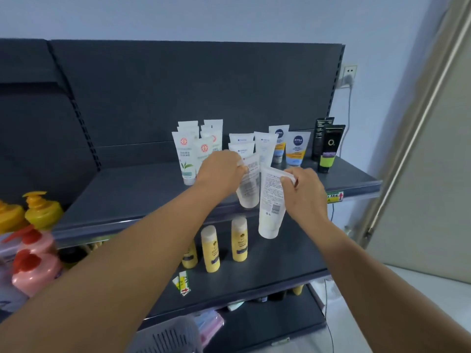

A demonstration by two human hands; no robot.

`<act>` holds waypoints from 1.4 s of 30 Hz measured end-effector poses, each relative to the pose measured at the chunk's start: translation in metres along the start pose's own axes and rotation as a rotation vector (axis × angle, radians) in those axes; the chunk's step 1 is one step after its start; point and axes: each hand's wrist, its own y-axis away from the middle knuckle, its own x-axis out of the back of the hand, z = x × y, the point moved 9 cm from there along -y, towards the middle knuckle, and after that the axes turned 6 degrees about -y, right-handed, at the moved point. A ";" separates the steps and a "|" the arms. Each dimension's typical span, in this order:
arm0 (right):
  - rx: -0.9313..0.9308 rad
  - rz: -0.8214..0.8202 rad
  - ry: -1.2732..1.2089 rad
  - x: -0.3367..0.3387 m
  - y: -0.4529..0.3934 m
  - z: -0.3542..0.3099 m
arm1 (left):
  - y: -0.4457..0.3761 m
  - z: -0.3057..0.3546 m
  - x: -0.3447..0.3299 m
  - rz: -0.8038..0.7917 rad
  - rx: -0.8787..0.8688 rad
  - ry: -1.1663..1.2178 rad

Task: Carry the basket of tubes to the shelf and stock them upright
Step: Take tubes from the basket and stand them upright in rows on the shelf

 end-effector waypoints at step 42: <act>0.057 -0.059 -0.099 -0.010 -0.062 -0.012 | -0.004 0.039 -0.056 -0.011 -0.088 0.155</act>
